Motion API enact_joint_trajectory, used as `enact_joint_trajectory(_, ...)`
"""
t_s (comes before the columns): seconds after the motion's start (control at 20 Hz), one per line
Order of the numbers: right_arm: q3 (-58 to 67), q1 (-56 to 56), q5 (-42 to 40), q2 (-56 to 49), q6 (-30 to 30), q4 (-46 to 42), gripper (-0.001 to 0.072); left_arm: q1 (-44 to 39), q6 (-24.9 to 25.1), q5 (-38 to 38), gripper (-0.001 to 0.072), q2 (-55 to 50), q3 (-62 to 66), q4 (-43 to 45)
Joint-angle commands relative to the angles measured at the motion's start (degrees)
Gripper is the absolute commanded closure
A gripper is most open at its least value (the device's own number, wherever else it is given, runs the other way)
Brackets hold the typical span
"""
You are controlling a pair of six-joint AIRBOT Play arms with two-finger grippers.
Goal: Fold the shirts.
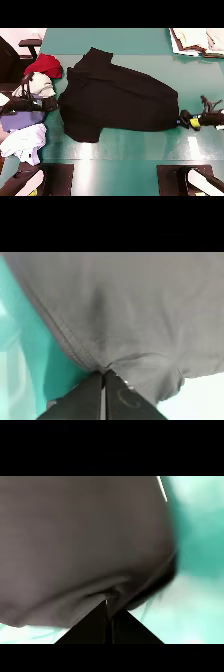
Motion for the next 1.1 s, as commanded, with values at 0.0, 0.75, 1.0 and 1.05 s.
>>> enact_joint_trajectory(0.0, 11.6, 3.0, 1.2, 5.7, -0.1, 0.3, 0.0696, 0.1, 0.0, -3.2, 0.0686, 1.6, 13.2, 0.0)
enact_joint_trajectory(0.75, 78.3, -14.2, 17.4, 15.2, -0.6, 0.3, 0.0698, 0.1, -7.8, -3.2, 0.0687, 5.3, 80.2, 0.0)
enact_joint_trajectory(1.0, 79.5, -13.2, 21.8, 8.3, 2.7, 0.3, 0.0699, 0.0, -8.0, -4.8, 0.0687, 4.9, 65.3, 0.1)
enact_joint_trajectory(1.05, 76.5, -11.4, 22.4, 6.6, 2.7, 0.2, 0.0699, 0.0, -8.0, -5.9, 0.0687, 3.8, 60.5, 0.0)
